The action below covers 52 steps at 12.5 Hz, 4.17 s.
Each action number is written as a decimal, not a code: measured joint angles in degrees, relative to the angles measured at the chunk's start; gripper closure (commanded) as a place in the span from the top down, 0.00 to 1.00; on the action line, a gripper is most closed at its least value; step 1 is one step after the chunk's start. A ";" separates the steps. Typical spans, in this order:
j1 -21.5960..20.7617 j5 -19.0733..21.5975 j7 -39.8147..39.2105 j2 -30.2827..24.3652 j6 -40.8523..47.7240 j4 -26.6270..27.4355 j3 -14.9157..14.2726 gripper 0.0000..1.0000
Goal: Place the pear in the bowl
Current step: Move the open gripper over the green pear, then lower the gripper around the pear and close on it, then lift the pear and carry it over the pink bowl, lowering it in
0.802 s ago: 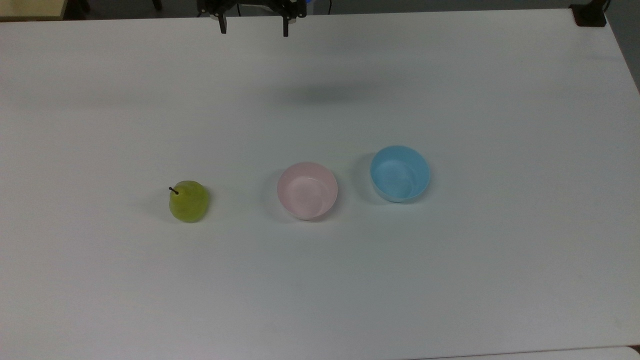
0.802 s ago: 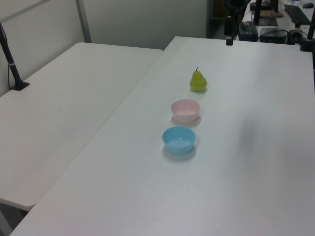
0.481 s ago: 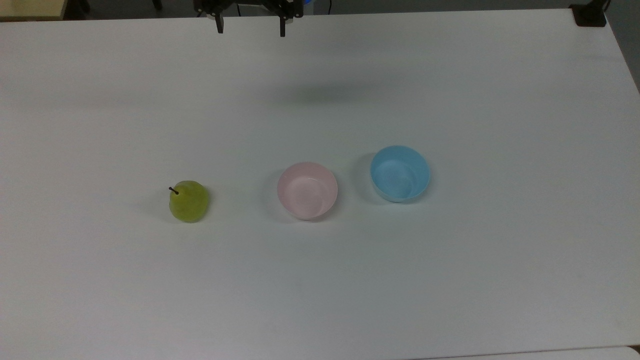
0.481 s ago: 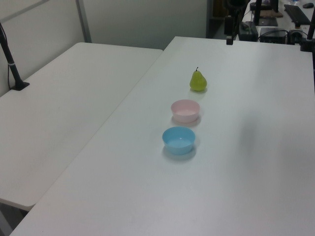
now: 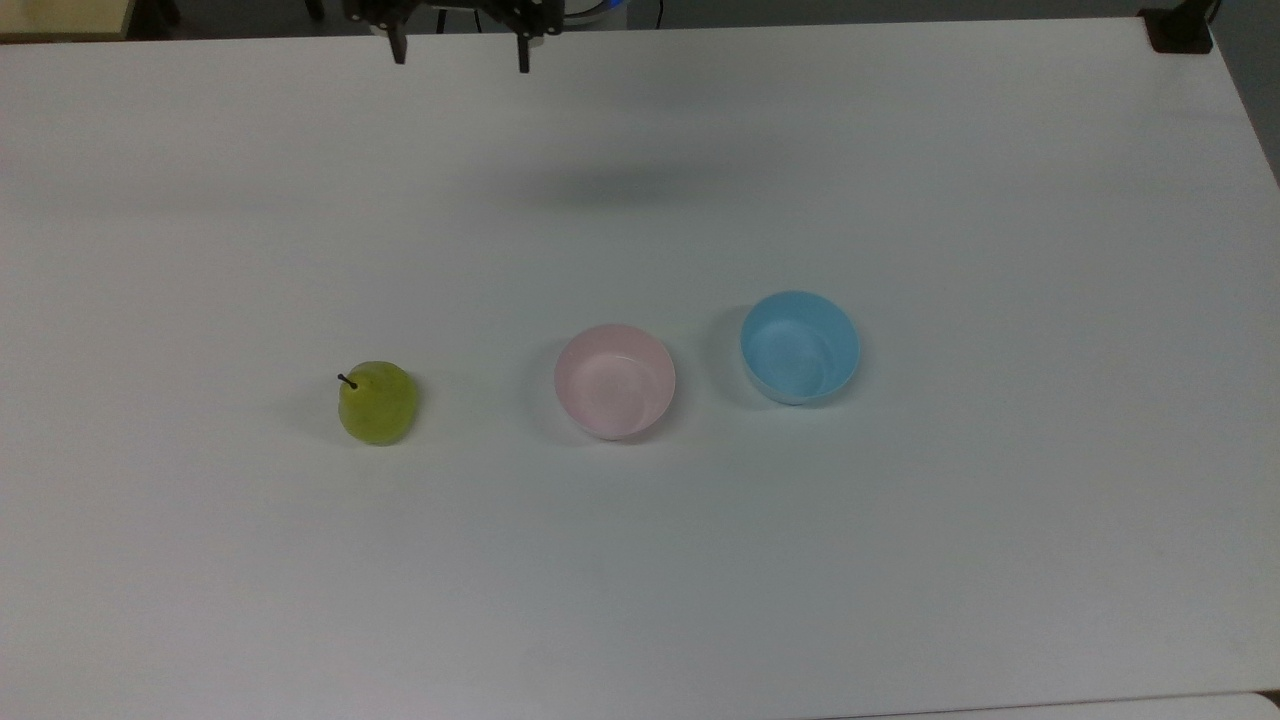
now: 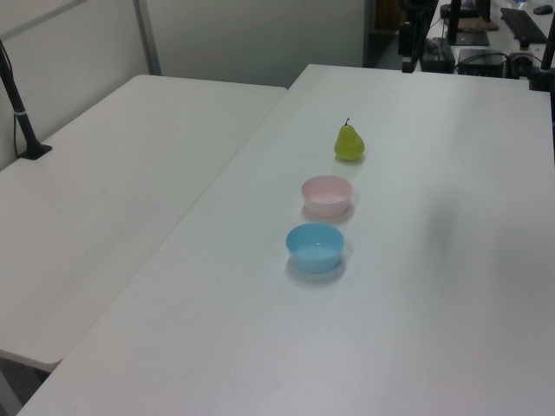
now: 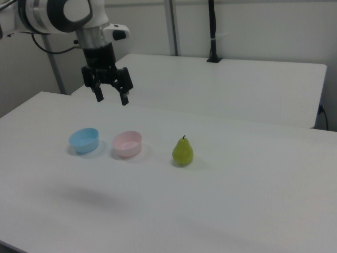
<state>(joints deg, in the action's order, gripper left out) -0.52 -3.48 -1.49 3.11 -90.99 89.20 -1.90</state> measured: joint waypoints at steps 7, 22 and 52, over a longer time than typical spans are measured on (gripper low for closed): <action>7.16 0.74 -2.90 7.28 -15.32 0.01 -0.09 1.00; 8.41 0.68 -2.90 25.56 -37.10 -0.03 0.01 1.00; -7.44 -1.00 12.54 19.17 -35.98 5.62 1.31 0.34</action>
<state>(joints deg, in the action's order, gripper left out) -7.97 -4.48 11.05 22.28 -126.98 94.82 -0.59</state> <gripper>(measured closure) 0.339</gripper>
